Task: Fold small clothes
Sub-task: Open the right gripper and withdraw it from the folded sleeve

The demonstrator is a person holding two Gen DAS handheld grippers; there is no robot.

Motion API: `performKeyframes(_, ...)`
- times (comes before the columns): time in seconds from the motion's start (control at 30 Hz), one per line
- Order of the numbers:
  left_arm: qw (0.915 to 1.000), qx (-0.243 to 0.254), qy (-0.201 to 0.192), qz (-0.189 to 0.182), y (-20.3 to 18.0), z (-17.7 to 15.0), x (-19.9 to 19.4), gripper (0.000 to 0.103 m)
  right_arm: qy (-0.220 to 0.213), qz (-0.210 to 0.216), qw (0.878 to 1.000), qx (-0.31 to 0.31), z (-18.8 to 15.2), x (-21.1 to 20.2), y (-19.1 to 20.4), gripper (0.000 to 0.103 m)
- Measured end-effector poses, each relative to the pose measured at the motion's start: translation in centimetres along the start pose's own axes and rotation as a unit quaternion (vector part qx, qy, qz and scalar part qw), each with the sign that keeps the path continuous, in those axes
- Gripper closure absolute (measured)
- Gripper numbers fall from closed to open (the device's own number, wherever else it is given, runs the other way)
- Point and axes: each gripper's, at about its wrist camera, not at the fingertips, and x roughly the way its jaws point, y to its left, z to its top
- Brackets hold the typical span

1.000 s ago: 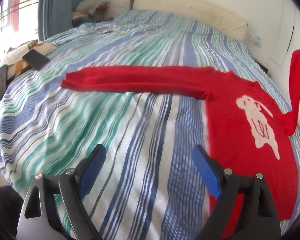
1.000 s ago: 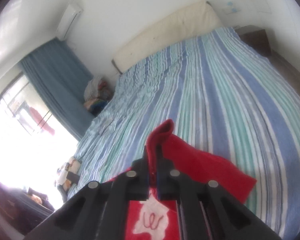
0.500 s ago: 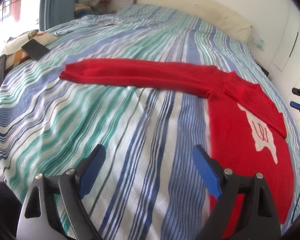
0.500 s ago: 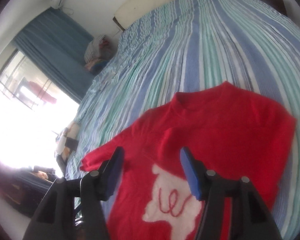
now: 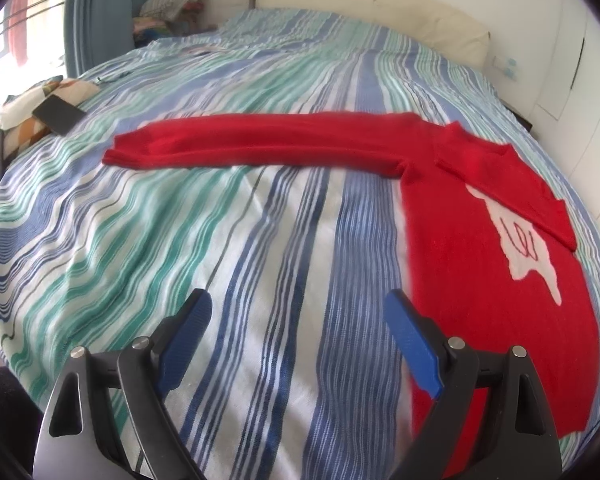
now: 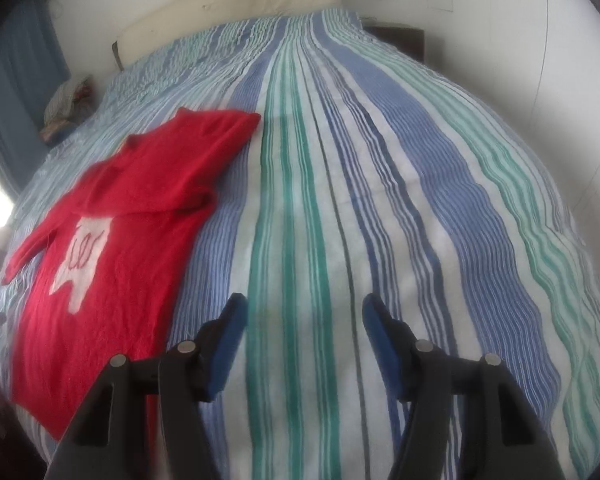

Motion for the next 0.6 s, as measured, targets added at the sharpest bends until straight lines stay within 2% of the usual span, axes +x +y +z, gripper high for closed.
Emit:
performKeyframes(0.17,0.9998,0.017,-0.006,0.001,-0.5,-0.2,-0.3,0.013,-0.027,-0.030,0.999,0.023,-1.6,-1.5,-0.4,0.042)
performKeyframes(0.3,0.9999,0.015,-0.004,0.001,-0.4,-0.2,-0.2,0.013,-0.052,-0.029,0.997,0.046,-1.6,-2.2,0.7,0.039)
performKeyframes(0.5,1.0000,-0.002,-0.001,-0.003,0.2,0.0,-0.1,0.013,-0.073,-0.032,0.997,0.016,-1.2,-2.6,3.7,0.037)
performKeyframes(0.6,1.0000,-0.008,0.001,-0.004,0.4,0.0,0.0,0.013,-0.080,-0.041,0.996,0.012,-1.1,-2.2,4.4,0.032)
